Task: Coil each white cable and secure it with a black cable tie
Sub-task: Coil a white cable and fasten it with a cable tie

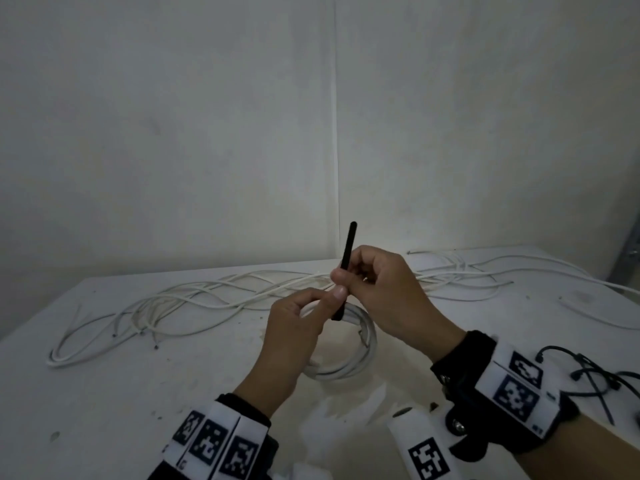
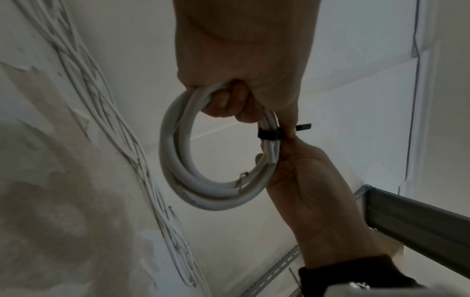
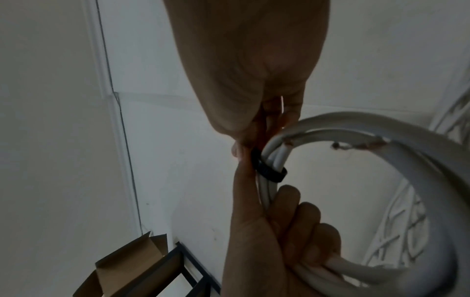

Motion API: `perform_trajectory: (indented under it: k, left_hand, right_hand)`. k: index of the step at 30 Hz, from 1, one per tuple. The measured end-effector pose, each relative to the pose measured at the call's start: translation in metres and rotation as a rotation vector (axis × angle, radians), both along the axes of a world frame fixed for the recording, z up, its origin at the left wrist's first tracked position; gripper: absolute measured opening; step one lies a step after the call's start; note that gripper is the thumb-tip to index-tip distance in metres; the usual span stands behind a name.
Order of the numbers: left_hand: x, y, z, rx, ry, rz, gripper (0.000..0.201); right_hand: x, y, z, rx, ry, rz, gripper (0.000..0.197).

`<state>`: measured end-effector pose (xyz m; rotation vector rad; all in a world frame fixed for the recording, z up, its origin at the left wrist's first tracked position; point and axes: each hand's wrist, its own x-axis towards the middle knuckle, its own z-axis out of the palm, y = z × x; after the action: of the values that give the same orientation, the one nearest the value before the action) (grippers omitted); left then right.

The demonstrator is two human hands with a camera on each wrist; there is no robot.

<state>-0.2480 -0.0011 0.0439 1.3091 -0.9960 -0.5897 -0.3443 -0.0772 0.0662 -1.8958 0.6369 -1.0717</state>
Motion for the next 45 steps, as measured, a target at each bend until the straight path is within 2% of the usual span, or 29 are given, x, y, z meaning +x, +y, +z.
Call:
perform_trajectory:
  k: [7, 14, 17, 20, 23, 26, 33, 36, 40, 45]
  left_hand:
    - [-0.007, -0.001, -0.004, -0.044, -0.068, 0.005, 0.028]
    - [-0.005, -0.004, -0.006, -0.006, -0.073, 0.036, 0.030]
    - [-0.001, -0.002, -0.009, 0.029, -0.101, 0.031, 0.031]
    - [0.005, -0.001, -0.007, 0.024, -0.086, 0.079, 0.031]
    - [0.018, -0.005, -0.001, -0.023, 0.021, 0.150, 0.033]
    - [0.024, -0.006, 0.001, -0.033, 0.104, 0.090, 0.032]
    - [0.029, 0.008, -0.004, 0.038, 0.162, -0.192, 0.031]
    - [0.018, 0.006, -0.005, 0.010, 0.147, -0.143, 0.031]
    - [0.019, 0.005, -0.006, -0.002, 0.209, -0.096, 0.032]
    - [0.026, 0.008, -0.007, 0.000, 0.094, -0.051, 0.033]
  right_hand:
    - [0.000, 0.004, -0.007, -0.131, -0.036, -0.171, 0.016]
    - [0.010, -0.002, -0.017, -0.086, -0.073, -0.220, 0.018]
    - [0.012, -0.004, -0.021, -0.002, -0.077, -0.152, 0.022]
    - [0.008, -0.004, -0.022, 0.097, 0.032, 0.001, 0.014]
    - [0.005, 0.006, -0.028, 0.121, 0.120, 0.143, 0.034]
    - [0.007, 0.012, -0.026, 0.073, 0.096, 0.124, 0.029]
    - [0.008, -0.003, -0.018, 0.202, 0.038, 0.111, 0.030]
    - [0.014, -0.003, -0.024, 0.225, -0.032, 0.104, 0.030]
    - [0.018, 0.001, -0.029, 0.215, -0.038, 0.109, 0.028]
    - [0.027, 0.007, -0.034, 0.196, -0.087, 0.105, 0.026]
